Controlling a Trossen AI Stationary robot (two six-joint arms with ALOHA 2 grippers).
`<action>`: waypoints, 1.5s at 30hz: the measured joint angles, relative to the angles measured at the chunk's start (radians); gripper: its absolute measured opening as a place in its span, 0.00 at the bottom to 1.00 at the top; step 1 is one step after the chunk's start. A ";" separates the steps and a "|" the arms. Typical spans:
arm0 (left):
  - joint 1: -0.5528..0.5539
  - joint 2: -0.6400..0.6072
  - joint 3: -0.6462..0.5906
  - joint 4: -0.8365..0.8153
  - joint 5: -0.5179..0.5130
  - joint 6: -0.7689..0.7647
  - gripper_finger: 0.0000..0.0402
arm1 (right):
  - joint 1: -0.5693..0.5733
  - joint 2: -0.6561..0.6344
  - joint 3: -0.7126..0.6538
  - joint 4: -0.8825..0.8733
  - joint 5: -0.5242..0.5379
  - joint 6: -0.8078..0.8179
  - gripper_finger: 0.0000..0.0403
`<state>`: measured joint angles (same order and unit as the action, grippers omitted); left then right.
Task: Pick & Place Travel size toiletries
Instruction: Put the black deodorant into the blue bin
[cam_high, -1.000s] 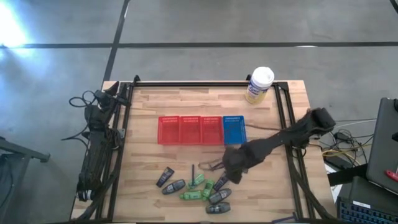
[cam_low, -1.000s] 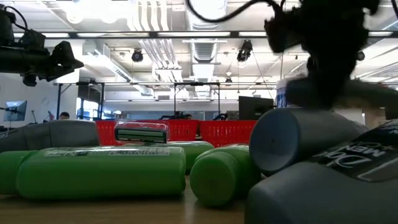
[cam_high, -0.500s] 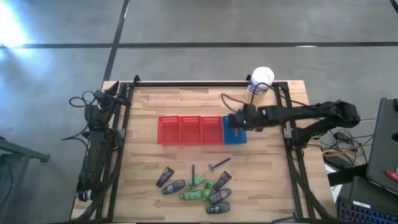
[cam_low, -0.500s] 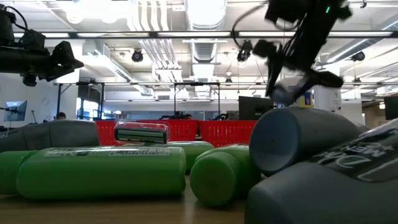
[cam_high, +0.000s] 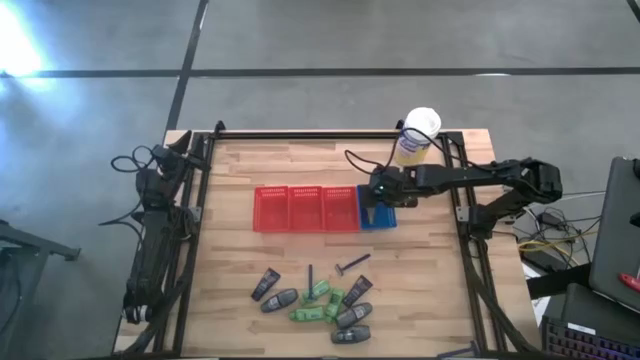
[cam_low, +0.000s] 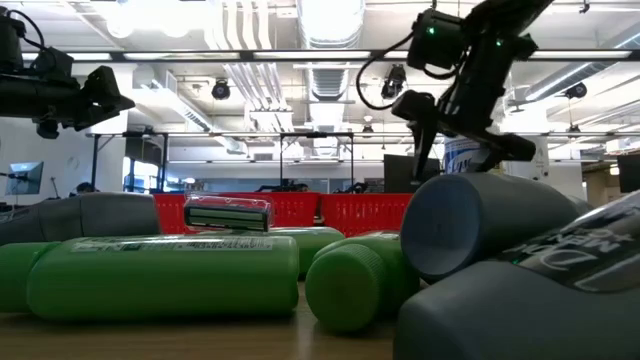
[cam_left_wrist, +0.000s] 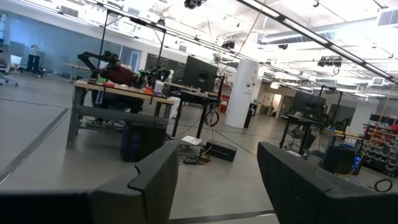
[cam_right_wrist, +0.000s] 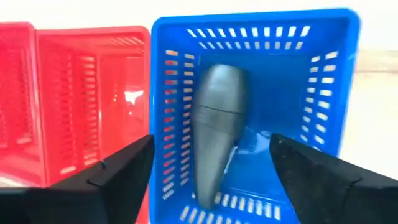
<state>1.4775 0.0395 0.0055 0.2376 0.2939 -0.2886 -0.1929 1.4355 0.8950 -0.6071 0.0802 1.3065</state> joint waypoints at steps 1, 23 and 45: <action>0.000 0.000 0.000 0.000 0.000 0.000 0.55 | 0.007 -0.001 0.016 -0.024 0.007 -0.020 0.81; 0.000 0.000 0.000 0.000 0.000 0.000 0.55 | 0.434 0.240 0.402 -0.230 -0.088 -0.565 0.77; -0.001 0.002 0.000 -0.022 0.045 -0.938 0.55 | 0.477 0.291 0.443 -0.306 -0.080 -0.547 0.69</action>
<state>1.4765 0.0418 0.0055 0.2160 0.3392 -1.2266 0.2840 1.7264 1.3376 -0.9127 0.0002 0.7598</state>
